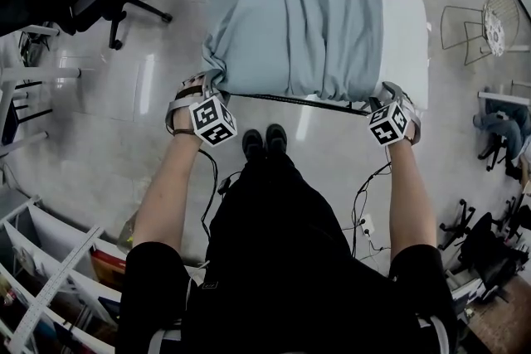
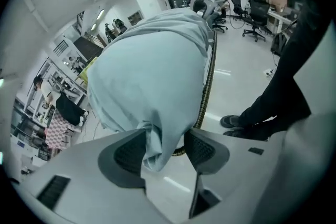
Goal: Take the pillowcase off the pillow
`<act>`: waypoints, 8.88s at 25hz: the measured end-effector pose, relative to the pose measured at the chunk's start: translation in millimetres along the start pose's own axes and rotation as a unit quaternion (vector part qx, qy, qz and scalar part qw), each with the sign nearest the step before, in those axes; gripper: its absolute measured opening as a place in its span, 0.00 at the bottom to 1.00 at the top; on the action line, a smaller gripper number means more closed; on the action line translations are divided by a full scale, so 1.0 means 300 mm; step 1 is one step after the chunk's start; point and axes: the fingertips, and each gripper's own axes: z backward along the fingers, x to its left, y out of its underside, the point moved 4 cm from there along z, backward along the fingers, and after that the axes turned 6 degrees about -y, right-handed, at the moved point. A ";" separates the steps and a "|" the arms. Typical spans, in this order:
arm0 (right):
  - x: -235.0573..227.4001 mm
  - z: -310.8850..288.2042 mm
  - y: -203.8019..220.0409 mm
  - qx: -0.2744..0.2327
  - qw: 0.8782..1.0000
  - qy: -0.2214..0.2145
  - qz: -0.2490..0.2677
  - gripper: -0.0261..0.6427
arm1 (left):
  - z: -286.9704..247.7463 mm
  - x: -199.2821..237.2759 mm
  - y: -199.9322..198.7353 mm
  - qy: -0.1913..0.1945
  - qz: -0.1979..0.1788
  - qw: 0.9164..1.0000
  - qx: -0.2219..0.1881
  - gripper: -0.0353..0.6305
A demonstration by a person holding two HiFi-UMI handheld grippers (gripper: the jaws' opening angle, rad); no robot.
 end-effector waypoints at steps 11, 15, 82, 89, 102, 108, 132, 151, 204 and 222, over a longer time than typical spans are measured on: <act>-0.001 0.018 -0.006 -0.002 1.000 0.004 0.010 0.32 | 0.030 0.053 0.111 -0.014 -0.056 0.997 0.053 0.07; -0.016 0.022 -0.001 -0.007 1.000 0.004 -0.004 0.31 | 0.034 0.124 0.179 -0.016 -0.036 0.997 0.065 0.07; -0.120 0.176 -0.082 -0.106 0.994 0.003 -0.011 0.29 | 0.239 0.347 0.018 -0.006 -0.006 0.995 -0.099 0.12; -0.472 0.095 -0.267 -0.133 0.990 0.006 -0.035 0.35 | 0.063 0.652 -0.254 -0.023 0.010 0.995 -0.101 0.12; -0.766 -0.319 -0.468 -0.076 0.969 -0.219 0.083 0.62 | -0.406 0.968 -0.532 0.097 -0.109 0.989 0.022 0.23; -0.752 -0.381 -0.482 -0.062 0.945 -0.304 0.102 0.67 | -0.529 0.973 -0.399 0.164 -0.170 0.968 0.089 0.34; -0.797 -0.256 -0.359 -0.024 0.950 -0.310 -0.024 0.24 | -0.415 1.178 0.135 0.109 -0.188 0.959 0.184 0.06; -0.737 -0.132 -0.581 -0.025 0.978 -0.193 0.071 0.44 | -0.347 0.977 -0.118 0.119 -0.072 0.990 0.032 0.27; -0.830 -0.263 -0.606 -0.032 0.987 -0.156 -0.013 0.48 | -0.346 0.917 -0.296 0.110 -0.075 0.990 -0.048 0.23; -0.238 0.020 -0.337 -0.107 0.981 -0.158 -0.031 0.49 | -0.031 0.295 -0.218 0.263 -0.033 0.962 -0.063 0.36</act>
